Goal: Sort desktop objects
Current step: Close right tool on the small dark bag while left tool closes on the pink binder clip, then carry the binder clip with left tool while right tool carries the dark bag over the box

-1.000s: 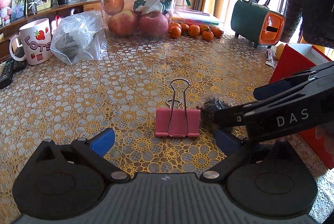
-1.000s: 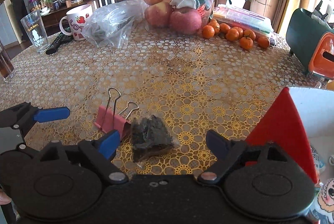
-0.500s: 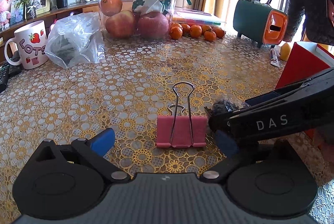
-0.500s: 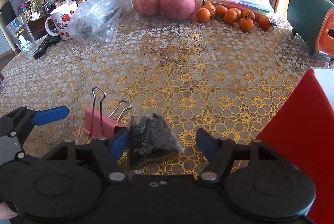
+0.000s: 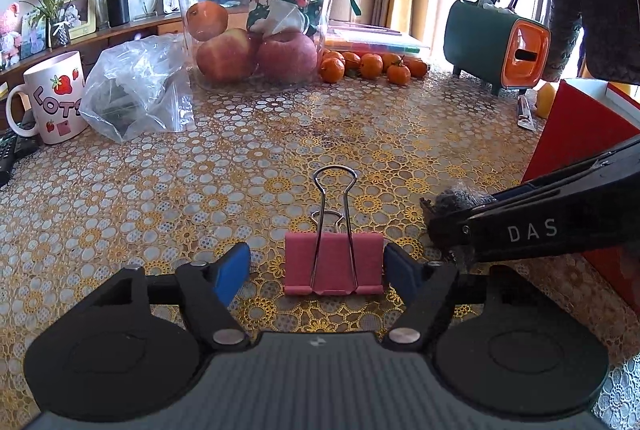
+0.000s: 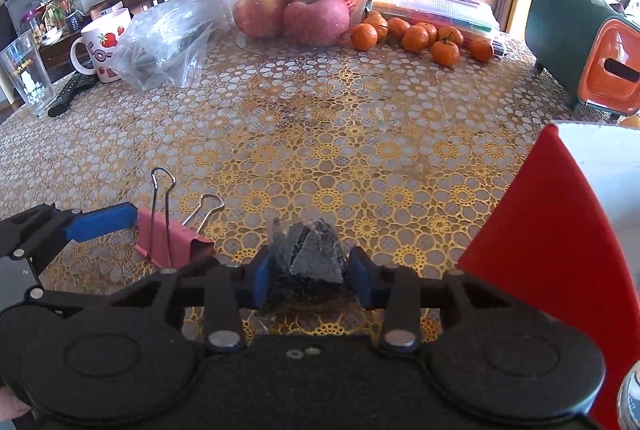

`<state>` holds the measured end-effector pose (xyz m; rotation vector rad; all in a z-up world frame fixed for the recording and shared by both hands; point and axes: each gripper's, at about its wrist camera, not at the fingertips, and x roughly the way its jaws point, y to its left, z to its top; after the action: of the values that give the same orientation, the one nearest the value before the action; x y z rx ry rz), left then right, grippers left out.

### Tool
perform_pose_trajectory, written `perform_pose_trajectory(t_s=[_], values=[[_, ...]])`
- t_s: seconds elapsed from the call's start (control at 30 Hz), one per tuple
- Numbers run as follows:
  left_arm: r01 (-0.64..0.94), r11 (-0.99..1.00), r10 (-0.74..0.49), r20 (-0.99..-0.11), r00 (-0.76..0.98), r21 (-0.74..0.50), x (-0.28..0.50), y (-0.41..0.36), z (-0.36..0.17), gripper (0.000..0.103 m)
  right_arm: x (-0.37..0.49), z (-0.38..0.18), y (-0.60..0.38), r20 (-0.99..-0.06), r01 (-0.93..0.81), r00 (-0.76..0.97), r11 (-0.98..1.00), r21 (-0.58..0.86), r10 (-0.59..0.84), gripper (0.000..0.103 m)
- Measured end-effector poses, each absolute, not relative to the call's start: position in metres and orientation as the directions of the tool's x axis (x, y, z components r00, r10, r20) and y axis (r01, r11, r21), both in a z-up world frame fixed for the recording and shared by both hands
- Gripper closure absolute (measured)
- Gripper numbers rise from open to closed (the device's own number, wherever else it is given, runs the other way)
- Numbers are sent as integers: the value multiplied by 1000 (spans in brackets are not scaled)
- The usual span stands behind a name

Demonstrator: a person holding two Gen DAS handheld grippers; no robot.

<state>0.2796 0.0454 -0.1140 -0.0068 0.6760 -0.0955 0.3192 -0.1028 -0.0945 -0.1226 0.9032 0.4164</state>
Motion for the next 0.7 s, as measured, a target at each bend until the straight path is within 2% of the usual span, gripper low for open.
perform_pose_trajectory(t_s=[0.03,0.1,0.17,0.37,0.7], values=[[90,995,-94,-624,776,-38,279,45,-114,36,319,-94,-103,-783,-398,546,915,70,298,65],[106,994,-108,-623,775,-39,278,44,-113,49,318,-94,-105,-783,-392,547,917,73,296,66],[120,992,-117,-625,772,-37,275,40,-111,54,316,-93,-106,-782,-387,550,919,74,294,68],[106,993,-112,-635,764,-47,267,39,-105,54,302,-81,-110,-771,-391,557,917,84,308,68],[85,992,-125,-627,769,-94,225,35,-65,54,255,-50,-123,-756,-415,559,904,101,341,68]])
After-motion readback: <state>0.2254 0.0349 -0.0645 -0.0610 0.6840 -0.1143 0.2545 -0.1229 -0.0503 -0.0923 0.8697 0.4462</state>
